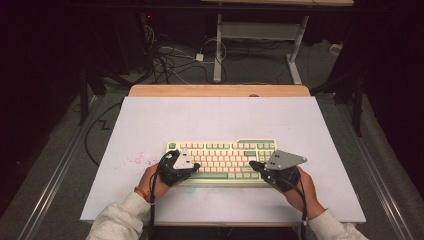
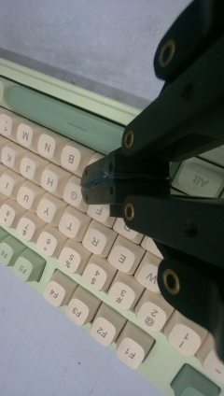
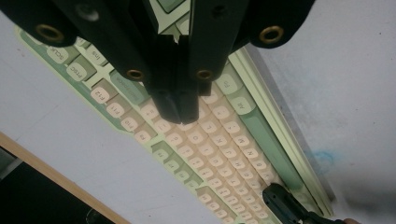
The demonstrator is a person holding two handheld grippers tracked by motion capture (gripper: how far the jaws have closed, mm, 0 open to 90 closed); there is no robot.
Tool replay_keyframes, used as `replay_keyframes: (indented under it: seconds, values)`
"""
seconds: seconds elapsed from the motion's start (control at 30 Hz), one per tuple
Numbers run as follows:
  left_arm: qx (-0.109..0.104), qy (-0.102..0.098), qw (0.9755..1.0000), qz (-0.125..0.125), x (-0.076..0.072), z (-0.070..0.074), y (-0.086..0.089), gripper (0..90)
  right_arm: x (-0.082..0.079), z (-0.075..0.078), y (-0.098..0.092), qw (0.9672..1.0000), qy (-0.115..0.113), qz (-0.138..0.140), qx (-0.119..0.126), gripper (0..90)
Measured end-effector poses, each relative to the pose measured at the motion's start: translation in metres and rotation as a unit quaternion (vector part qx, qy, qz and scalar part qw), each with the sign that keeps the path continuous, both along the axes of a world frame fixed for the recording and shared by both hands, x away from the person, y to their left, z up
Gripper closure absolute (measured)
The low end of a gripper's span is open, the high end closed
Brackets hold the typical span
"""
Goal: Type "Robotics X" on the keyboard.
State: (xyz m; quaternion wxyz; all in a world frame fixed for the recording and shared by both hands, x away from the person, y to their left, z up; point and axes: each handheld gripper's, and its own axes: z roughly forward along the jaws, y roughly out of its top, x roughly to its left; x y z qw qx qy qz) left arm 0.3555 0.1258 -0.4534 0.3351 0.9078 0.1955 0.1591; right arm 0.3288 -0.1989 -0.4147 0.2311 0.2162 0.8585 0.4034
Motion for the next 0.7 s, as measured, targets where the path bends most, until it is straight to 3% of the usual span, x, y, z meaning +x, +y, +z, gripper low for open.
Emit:
replay_keyframes:
  seconds: [0.13, 0.7]
  values:
    - [0.010, 0.011, 0.9999, -0.003, 0.002, 0.000, -0.002, 87.4, 0.000, 0.000, 0.001, 1.0000, 0.001, 0.001, -0.001, 90.0]
    - [-0.022, -0.027, 0.9993, 0.013, -0.004, 0.017, 0.011, 87.3, -0.003, 0.002, 0.000, 0.9999, -0.010, 0.003, 0.007, 90.0]
